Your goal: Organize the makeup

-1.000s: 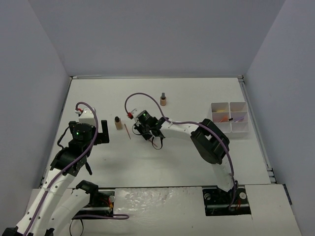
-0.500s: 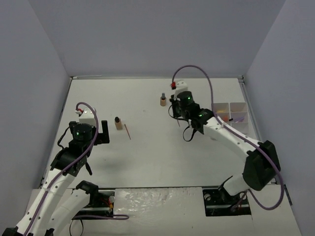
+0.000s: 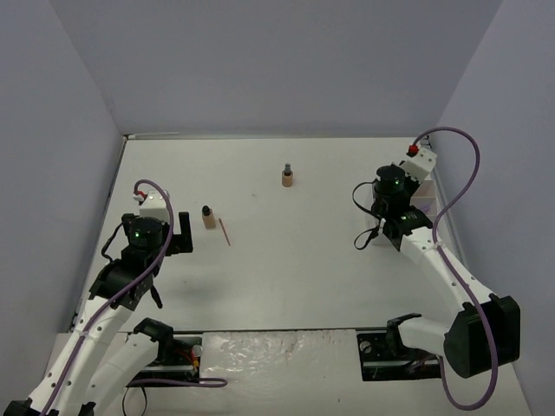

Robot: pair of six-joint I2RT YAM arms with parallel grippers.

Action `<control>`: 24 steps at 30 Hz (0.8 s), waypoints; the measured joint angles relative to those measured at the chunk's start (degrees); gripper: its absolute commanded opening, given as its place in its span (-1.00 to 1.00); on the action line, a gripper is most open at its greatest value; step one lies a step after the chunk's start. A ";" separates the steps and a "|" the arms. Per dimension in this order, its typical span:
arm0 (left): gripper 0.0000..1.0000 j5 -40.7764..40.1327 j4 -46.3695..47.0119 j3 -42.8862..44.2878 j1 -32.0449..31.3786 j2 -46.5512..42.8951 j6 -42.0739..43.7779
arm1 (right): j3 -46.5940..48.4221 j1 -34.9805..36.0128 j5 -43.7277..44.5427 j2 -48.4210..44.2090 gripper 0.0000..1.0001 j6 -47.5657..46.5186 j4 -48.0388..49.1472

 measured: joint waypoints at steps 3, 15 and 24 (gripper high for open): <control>0.94 -0.02 0.00 0.00 0.00 0.27 0.00 | -1.08 -2.12 4.92 0.77 -1.00 3.78 1.44; 0.94 -0.09 -0.01 0.00 0.00 0.40 0.17 | -2.02 -4.15 12.80 9.94 -1.00 11.71 6.88; 0.94 -0.09 0.00 0.00 0.00 0.80 0.34 | -4.61 -4.12 13.97 12.77 -0.88 16.59 7.72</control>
